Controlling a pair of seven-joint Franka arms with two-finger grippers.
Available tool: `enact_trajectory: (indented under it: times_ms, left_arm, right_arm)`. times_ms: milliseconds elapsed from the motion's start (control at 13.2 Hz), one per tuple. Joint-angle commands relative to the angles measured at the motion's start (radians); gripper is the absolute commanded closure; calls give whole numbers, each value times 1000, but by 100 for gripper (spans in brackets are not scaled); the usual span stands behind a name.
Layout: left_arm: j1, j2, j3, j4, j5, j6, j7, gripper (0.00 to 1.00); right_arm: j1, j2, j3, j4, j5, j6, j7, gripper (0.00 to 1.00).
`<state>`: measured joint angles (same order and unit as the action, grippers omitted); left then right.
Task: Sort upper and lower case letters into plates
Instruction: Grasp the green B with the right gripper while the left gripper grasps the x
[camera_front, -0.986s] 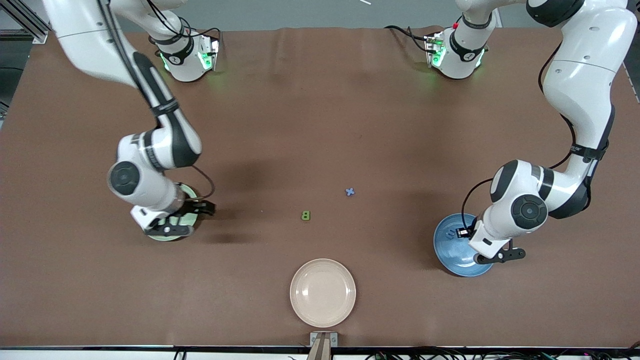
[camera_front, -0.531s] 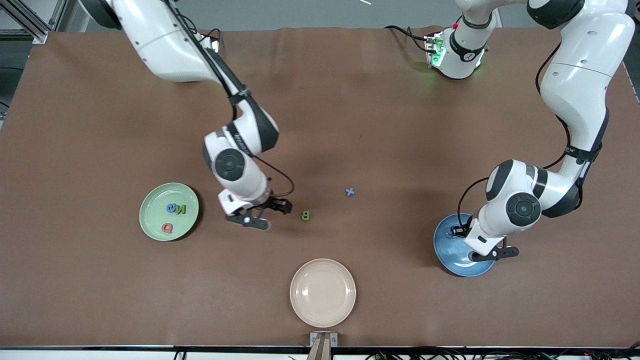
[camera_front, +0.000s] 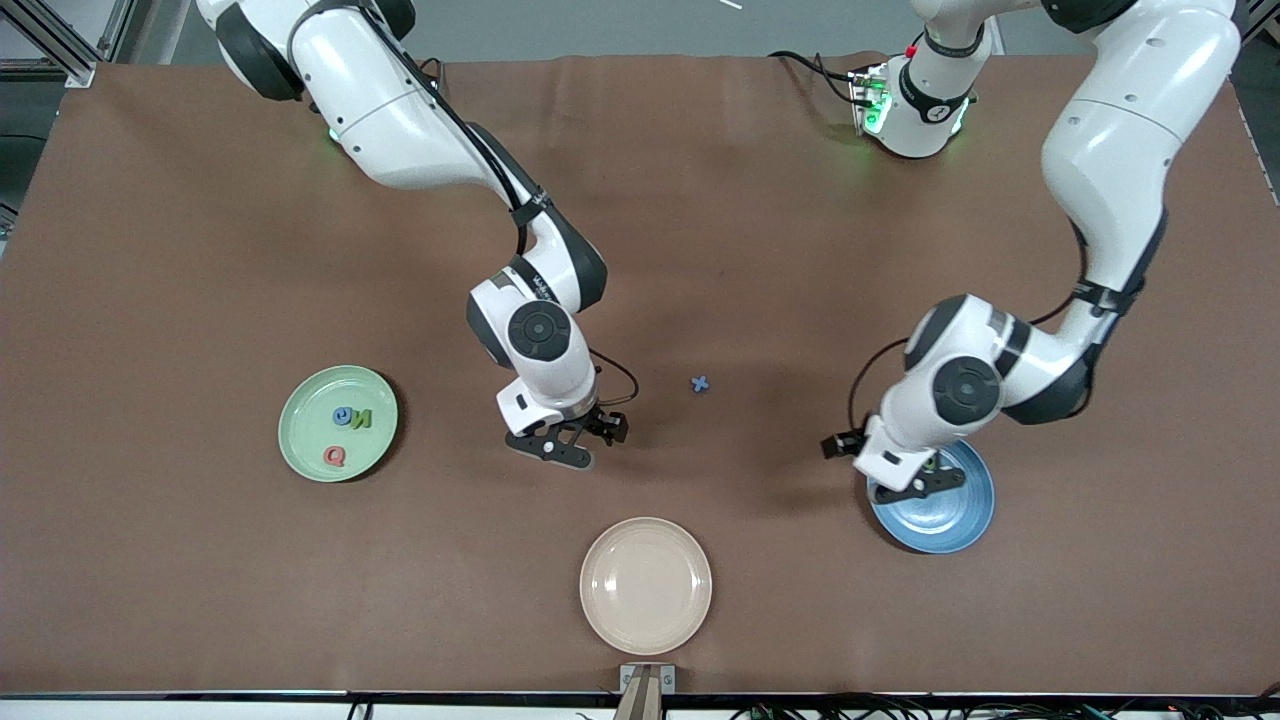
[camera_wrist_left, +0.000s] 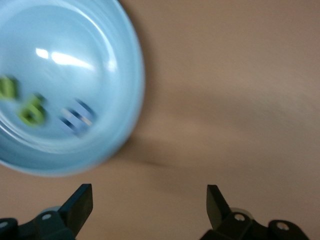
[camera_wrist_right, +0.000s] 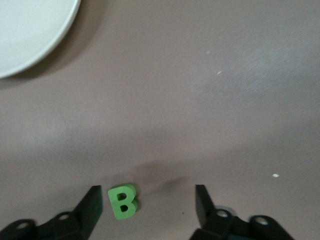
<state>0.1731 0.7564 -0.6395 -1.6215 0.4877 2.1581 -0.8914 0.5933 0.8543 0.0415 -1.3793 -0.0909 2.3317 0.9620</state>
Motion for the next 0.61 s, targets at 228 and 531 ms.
enact_trajectory:
  times_ms: [228,531]
  left_arm:
    - [-181,6,8,-38,15,89,-322,5]
    - [-237,35,12,-77,15,209,-392,16]
  right_arm:
    - [51,71,-11,35,-43,70,80,26]
    - [57,77,-11,37,-66,71,78,49]
